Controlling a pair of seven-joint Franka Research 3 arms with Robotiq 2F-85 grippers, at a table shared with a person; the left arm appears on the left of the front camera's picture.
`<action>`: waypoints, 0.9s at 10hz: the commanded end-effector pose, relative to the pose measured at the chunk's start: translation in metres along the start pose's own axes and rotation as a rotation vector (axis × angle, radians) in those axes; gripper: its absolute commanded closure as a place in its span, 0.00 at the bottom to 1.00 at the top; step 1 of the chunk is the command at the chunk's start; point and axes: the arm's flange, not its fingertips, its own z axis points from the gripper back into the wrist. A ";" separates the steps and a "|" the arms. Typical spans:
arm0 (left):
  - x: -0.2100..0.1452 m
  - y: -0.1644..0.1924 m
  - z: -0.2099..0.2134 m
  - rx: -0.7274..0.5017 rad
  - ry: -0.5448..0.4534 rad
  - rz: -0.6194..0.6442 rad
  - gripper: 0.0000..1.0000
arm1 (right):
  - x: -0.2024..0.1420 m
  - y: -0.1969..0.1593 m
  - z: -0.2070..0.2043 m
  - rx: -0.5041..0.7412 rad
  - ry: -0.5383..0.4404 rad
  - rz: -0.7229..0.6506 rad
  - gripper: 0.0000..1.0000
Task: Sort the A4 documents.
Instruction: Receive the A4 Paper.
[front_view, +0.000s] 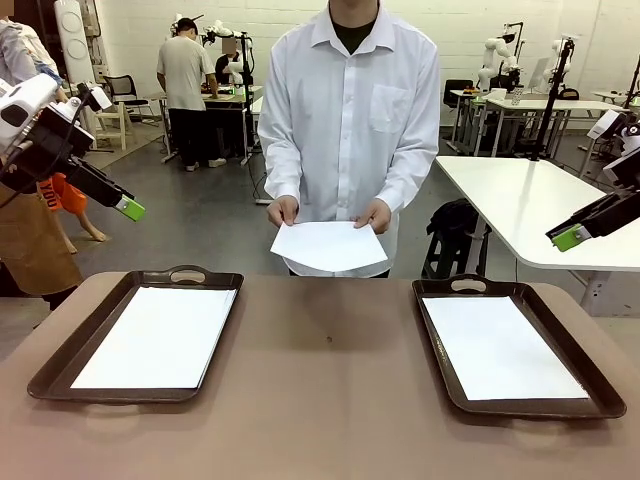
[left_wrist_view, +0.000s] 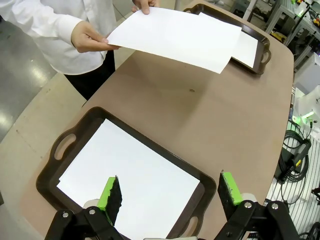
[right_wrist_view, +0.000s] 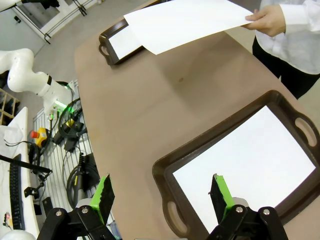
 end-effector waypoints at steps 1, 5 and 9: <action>0.000 0.000 0.001 0.002 -0.002 -0.023 0.00 | -0.001 0.001 0.000 0.002 -0.002 0.008 0.00; 0.000 0.000 0.001 0.002 -0.002 -0.023 0.00 | -0.001 0.001 0.000 0.002 -0.002 0.008 0.00; 0.000 0.000 0.001 0.002 -0.002 -0.023 0.00 | -0.001 0.001 0.000 0.002 -0.002 0.008 0.00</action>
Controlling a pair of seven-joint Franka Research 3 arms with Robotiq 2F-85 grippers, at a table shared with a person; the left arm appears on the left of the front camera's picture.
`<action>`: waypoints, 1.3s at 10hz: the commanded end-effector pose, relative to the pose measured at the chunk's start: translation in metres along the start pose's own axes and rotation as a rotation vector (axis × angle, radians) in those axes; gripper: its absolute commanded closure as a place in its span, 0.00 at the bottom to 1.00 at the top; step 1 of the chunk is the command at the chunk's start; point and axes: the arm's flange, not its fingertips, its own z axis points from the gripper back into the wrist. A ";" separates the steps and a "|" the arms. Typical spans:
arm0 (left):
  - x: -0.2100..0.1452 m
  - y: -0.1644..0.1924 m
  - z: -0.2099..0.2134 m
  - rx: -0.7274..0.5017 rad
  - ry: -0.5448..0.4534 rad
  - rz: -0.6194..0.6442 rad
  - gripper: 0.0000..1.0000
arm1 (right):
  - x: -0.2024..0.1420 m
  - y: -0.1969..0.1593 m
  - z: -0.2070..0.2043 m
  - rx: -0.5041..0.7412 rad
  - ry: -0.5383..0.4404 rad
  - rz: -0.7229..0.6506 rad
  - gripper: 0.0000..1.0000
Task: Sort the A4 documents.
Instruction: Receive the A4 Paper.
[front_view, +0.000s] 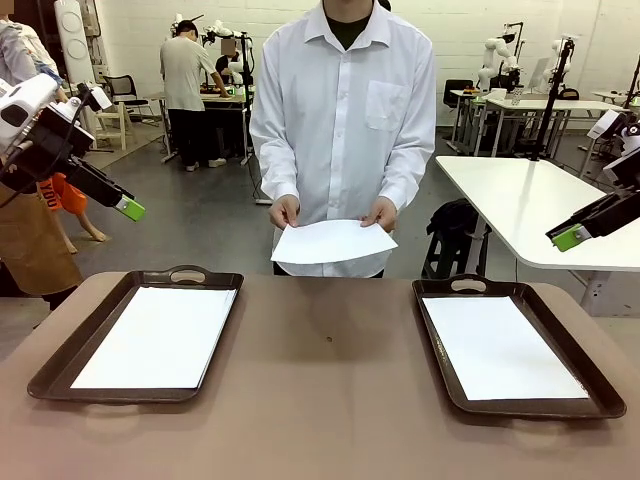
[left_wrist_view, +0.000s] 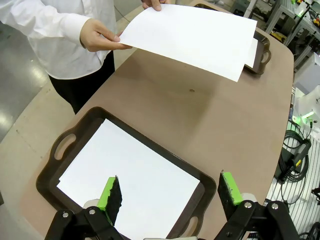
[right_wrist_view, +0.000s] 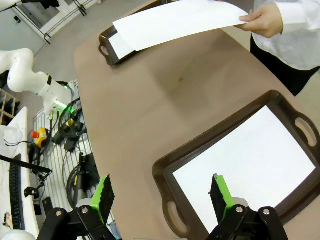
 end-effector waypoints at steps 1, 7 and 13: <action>0.000 0.000 0.001 0.002 -0.002 -0.023 0.00 | -0.001 0.001 0.000 0.002 -0.002 0.008 0.00; 0.000 0.000 0.001 0.002 -0.002 -0.023 0.00 | -0.001 0.001 0.000 0.002 -0.002 0.008 0.00; 0.000 0.000 0.001 0.002 -0.002 -0.023 0.00 | -0.001 0.001 0.000 0.002 -0.002 0.008 0.00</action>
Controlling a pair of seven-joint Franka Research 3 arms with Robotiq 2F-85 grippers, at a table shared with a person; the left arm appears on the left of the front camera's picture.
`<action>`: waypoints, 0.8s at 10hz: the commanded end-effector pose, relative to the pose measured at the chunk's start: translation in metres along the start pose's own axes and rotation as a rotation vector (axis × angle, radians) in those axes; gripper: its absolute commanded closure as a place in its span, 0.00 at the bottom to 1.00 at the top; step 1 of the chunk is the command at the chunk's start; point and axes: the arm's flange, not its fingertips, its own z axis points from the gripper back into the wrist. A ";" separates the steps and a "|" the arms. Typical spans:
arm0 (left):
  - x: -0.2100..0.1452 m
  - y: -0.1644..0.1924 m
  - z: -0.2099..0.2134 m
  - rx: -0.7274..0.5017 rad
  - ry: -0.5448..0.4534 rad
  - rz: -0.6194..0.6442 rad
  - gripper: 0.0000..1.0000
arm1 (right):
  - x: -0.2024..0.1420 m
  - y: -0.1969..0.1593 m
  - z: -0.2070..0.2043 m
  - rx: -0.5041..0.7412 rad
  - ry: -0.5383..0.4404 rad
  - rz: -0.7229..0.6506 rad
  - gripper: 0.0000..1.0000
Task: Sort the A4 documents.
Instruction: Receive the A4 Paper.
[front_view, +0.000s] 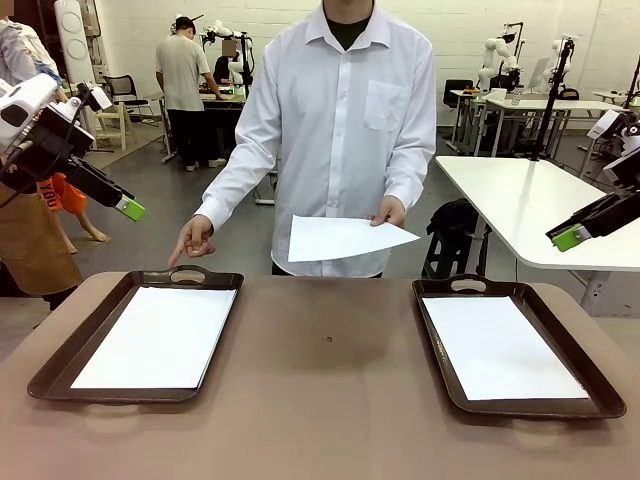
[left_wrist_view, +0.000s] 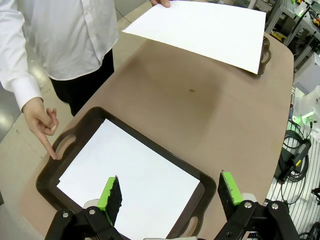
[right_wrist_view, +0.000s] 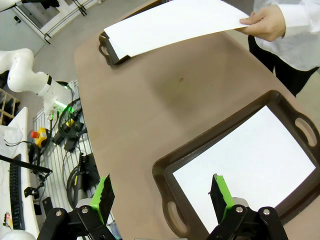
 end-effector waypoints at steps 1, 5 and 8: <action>0.000 0.000 0.001 0.002 -0.002 -0.023 0.00 | -0.001 0.001 0.000 0.002 -0.002 0.008 0.00; 0.000 0.000 0.001 0.002 -0.002 -0.023 0.00 | -0.001 0.001 0.000 0.002 -0.002 0.008 0.00; -0.007 0.034 -0.035 0.032 0.031 0.158 0.00 | -0.001 0.001 0.000 0.002 -0.002 0.008 0.00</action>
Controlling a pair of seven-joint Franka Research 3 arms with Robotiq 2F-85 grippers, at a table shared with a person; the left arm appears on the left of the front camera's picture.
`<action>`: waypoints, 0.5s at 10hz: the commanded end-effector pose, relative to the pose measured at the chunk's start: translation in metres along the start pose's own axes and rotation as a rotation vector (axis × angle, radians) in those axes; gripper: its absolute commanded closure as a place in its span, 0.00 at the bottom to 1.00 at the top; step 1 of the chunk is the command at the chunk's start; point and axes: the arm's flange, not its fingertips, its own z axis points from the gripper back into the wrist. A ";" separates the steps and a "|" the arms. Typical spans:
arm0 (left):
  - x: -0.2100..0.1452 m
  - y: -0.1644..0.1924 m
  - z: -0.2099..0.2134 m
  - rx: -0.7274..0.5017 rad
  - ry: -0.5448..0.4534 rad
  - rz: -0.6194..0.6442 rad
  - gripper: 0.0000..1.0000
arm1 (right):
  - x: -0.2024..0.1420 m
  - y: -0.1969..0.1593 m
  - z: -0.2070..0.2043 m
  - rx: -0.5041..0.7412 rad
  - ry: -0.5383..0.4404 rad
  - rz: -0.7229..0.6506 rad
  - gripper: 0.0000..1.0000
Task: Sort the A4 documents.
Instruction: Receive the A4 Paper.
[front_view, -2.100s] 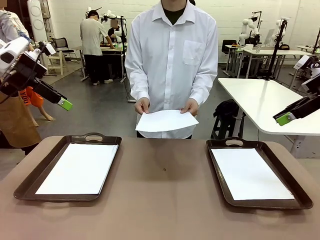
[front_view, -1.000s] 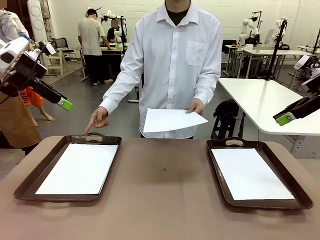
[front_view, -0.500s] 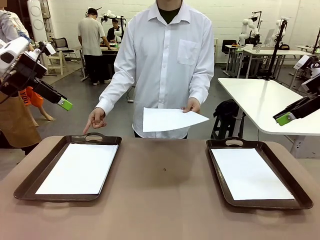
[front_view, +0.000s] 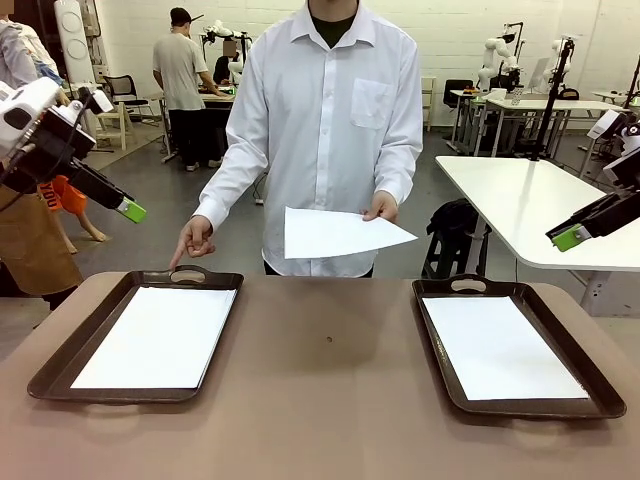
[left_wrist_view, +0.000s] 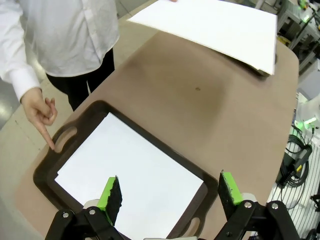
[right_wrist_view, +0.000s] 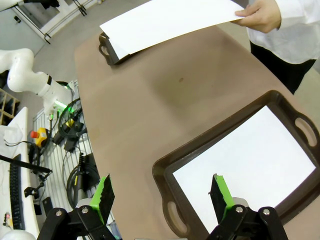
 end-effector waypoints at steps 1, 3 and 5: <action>0.001 0.038 -0.051 -0.038 0.041 0.181 0.00 | -0.001 0.001 0.000 0.002 -0.002 0.008 0.00; -0.003 0.060 -0.108 -0.062 0.123 0.288 0.00 | -0.001 0.001 0.000 0.002 -0.002 0.008 0.00; -0.003 0.074 -0.154 -0.074 0.102 0.444 0.00 | -0.001 0.001 0.000 0.002 -0.002 0.008 0.00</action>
